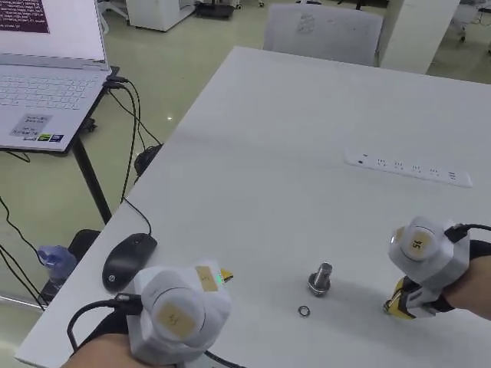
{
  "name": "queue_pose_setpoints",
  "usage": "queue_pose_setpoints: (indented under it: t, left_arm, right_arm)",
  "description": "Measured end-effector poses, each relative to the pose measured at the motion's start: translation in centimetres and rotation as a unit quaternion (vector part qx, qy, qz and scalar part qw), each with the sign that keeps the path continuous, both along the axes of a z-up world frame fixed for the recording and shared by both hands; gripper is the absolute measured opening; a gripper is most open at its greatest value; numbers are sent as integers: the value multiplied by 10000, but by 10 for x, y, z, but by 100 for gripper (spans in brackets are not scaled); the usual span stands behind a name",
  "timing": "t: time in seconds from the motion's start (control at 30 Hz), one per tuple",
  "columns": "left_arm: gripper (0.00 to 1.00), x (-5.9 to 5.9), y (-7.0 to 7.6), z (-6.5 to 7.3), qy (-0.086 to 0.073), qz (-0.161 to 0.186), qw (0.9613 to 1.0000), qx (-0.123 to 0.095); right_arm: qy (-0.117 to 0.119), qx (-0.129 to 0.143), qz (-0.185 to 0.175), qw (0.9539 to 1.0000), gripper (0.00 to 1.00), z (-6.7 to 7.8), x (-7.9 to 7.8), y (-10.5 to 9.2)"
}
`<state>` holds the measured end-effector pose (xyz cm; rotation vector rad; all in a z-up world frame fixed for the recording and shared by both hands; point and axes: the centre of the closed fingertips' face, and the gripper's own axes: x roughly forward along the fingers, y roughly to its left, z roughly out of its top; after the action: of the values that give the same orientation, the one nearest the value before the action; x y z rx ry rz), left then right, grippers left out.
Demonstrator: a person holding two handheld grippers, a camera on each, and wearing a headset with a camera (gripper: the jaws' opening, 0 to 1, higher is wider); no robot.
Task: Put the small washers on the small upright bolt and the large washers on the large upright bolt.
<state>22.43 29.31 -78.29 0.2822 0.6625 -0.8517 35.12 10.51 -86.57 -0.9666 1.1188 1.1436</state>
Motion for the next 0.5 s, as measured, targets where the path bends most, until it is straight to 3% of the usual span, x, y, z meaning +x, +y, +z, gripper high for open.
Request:
queue_pose_setpoints:
  t: [0.27, 0.5]
  left_arm:
    - [90, -7, 0, -5, 146, -81, 9998, 58]
    - [89, -8, 2, -6, 159, -109, 9998, 87]
  right_arm:
    - [-26, -48, 41, 10000, 13, -2, 0, -1]
    - [-7, -43, 12, 10000, 13, -2, 1, -2]
